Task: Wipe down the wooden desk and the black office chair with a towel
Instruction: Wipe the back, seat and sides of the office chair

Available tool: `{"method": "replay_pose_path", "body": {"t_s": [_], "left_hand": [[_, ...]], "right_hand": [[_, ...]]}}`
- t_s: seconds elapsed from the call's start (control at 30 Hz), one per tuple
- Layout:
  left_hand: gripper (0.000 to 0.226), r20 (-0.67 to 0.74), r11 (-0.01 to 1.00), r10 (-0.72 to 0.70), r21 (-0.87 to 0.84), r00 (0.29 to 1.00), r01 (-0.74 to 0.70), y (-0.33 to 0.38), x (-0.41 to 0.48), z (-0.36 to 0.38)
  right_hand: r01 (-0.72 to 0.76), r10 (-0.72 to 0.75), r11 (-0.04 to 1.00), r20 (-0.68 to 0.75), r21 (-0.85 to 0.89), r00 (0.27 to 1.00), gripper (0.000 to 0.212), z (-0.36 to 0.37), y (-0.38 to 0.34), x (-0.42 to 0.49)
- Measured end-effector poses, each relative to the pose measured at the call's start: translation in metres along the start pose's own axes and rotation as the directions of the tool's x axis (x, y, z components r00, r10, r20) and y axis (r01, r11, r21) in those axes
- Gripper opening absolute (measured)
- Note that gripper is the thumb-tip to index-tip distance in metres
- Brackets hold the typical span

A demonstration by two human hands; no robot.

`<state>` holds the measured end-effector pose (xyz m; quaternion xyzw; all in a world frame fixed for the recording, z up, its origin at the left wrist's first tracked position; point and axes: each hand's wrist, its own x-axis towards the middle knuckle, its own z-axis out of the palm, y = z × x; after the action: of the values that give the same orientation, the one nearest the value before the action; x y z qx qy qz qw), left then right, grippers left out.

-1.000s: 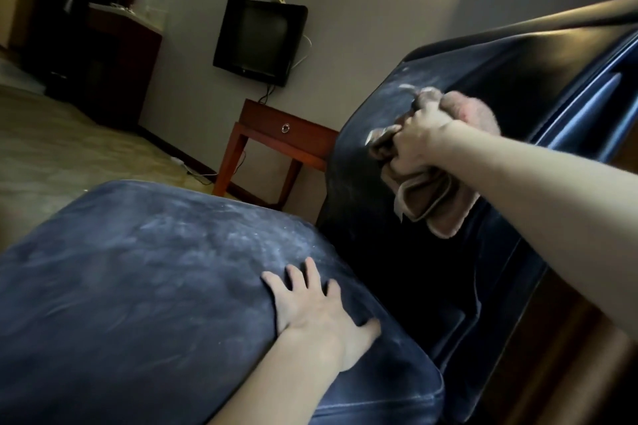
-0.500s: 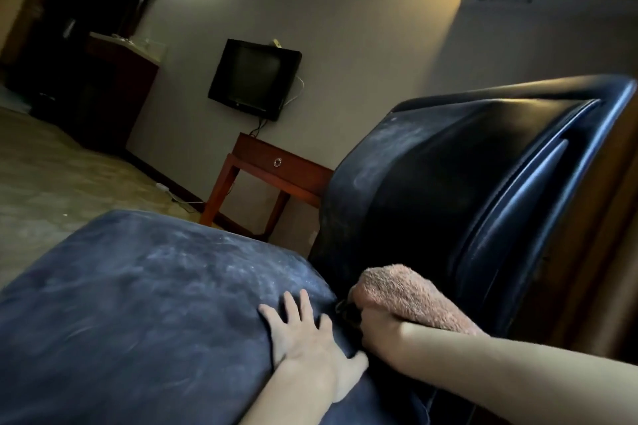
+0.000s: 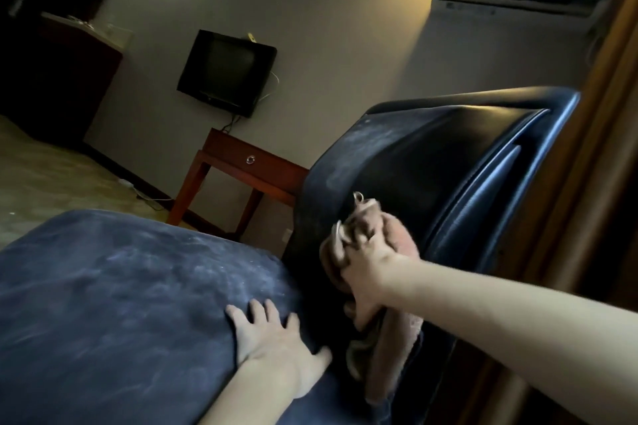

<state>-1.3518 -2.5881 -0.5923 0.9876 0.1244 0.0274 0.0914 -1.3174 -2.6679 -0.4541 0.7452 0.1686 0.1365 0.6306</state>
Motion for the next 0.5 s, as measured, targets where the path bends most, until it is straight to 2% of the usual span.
{"method": "replay_pose_path", "body": {"t_s": [0.03, 0.1, 0.2, 0.23, 0.3, 0.33, 0.4, 0.5], "left_hand": [[0.092, -0.007, 1.000, 0.006, 0.006, 1.000, -0.006, 0.000, -0.001, 0.000], [0.092, -0.017, 1.000, 0.008, 0.012, 1.000, -0.008, 0.001, 0.000, 0.001], [0.091, -0.052, 1.000, 0.008, 0.004, 0.999, -0.008, -0.001, 0.001, 0.007], [0.090, -0.098, 1.000, 0.007, 0.000, 0.995, -0.007, 0.001, 0.003, 0.009], [0.090, -0.148, 1.000, 0.000, 0.009, 0.989, 0.001, 0.002, 0.002, 0.010], [0.090, -0.149, 1.000, 0.008, 0.014, 0.989, -0.006, 0.003, 0.002, 0.009], [0.090, -0.123, 1.000, 0.016, 0.011, 0.992, -0.015, 0.001, -0.002, 0.008], [0.090, -0.120, 1.000, 0.015, -0.008, 0.993, -0.016, -0.003, -0.005, 0.005]], "right_hand": [[0.043, -0.045, 0.998, -0.044, -0.039, 0.998, 0.089, 0.012, -0.009, -0.005], [0.124, -0.117, 0.991, -0.147, 0.040, 0.982, 0.053, 0.022, -0.015, -0.008], [0.198, -0.168, 0.978, -0.337, 0.059, 0.927, 0.014, 0.019, -0.006, 0.002], [0.175, -0.119, 0.978, -0.385, 0.114, 0.915, 0.011, 0.018, 0.005, 0.009], [0.080, 0.097, 0.933, -0.462, 0.350, 0.882, 0.010, 0.013, 0.031, 0.025], [0.010, 0.212, 0.896, -0.447, 0.444, 0.869, 0.018, 0.009, 0.047, 0.032], [-0.099, 0.316, 0.868, -0.389, 0.486, 0.865, 0.025, 0.001, 0.076, 0.044], [-0.255, 0.451, 0.819, -0.302, 0.514, 0.840, 0.022, -0.007, 0.114, 0.054]]}}
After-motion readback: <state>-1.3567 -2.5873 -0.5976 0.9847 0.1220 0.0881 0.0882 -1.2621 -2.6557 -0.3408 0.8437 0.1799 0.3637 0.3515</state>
